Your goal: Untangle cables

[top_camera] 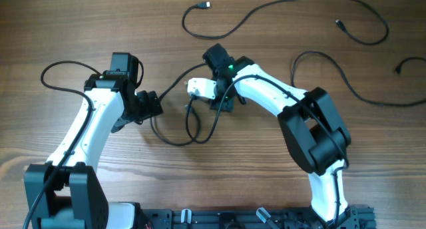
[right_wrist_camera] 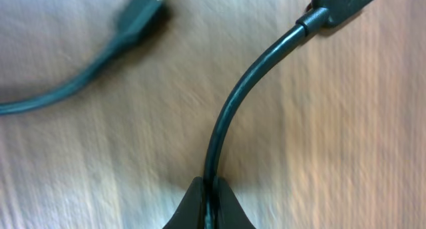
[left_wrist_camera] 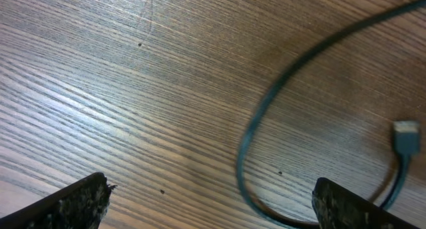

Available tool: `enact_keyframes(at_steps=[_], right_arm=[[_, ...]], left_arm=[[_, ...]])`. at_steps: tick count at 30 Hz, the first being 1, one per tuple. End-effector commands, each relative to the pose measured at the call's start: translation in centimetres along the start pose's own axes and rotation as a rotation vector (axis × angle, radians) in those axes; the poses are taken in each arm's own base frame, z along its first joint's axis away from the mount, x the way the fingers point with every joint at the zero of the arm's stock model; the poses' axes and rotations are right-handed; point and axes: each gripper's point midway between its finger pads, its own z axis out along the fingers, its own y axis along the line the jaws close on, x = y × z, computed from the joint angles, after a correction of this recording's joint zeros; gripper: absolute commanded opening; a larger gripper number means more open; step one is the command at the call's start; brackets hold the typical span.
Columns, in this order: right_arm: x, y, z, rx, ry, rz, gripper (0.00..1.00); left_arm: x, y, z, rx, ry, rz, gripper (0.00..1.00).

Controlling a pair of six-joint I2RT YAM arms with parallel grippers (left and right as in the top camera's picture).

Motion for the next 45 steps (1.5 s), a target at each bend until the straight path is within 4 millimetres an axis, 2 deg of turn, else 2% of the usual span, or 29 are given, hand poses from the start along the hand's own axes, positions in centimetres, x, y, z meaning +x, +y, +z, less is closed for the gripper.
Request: enact_keyframes(at_steps=[1, 2, 6, 9, 15, 18, 22, 26, 27, 29, 30, 34, 38, 41, 45], right_arm=[[0.6, -2.9, -5.1, 0.122, -0.041, 0.152, 0.04], [-0.1, -3.1, -6.9, 0.123, -0.103, 0.157, 0.04], [-1.9, -4.2, -11.3, 0.153, -0.262, 0.234, 0.04], [-3.1, -4.1, -13.5, 0.153, -0.339, 0.266, 0.04], [-3.7, -3.7, -13.8, 0.129, -0.372, 0.292, 0.04], [-3.8, -3.4, -13.8, 0.106, -0.381, 0.304, 0.04], [-3.3, -2.7, -13.4, 0.083, -0.353, 0.309, 0.04], [-0.7, -3.3, -12.5, 0.154, -0.227, 0.311, 0.04], [-0.3, -2.8, -12.2, 0.139, -0.209, 0.291, 0.14], [0.4, -2.2, -11.4, 0.105, -0.174, 0.299, 0.57], [0.8, -1.9, -10.7, 0.084, -0.150, 0.312, 0.74], [1.8, -1.4, -8.4, 0.039, -0.097, 0.361, 0.80], [2.8, -1.0, -5.6, -0.012, -0.046, 0.451, 0.81], [3.4, -0.6, -4.0, -0.041, -0.011, 0.538, 0.78], [3.5, -1.0, -2.8, -0.042, -0.009, 0.661, 0.72]], left_arm=[[0.1, 0.1, -0.1, 0.008, -0.003, 0.007, 1.00], [0.2, -0.2, -0.1, 0.022, 0.002, 0.007, 1.00], [0.4, -1.4, -0.1, 0.088, 0.020, 0.010, 1.00], [0.3, -1.9, -0.2, 0.100, 0.010, 0.022, 1.00], [1.0, -5.0, -0.6, 0.219, 0.028, 0.066, 1.00], [0.9, -5.8, -0.7, 0.231, 0.011, 0.088, 1.00], [1.1, -7.1, -0.8, 0.246, -0.007, 0.126, 1.00], [1.2, -7.6, -0.9, 0.251, -0.013, 0.142, 1.00], [1.2, -7.6, -0.9, 0.252, -0.015, 0.142, 1.00], [0.9, -7.8, -0.9, 0.258, -0.026, 0.143, 1.00], [0.6, -7.9, -1.0, 0.264, -0.037, 0.143, 1.00], [0.4, -8.1, -1.0, 0.271, -0.050, 0.144, 1.00], [0.4, -8.1, -1.0, 0.270, -0.048, 0.144, 1.00], [0.3, -8.1, -1.0, 0.271, -0.051, 0.144, 1.00], [0.0, -8.3, -1.1, 0.276, -0.064, 0.144, 1.00]])
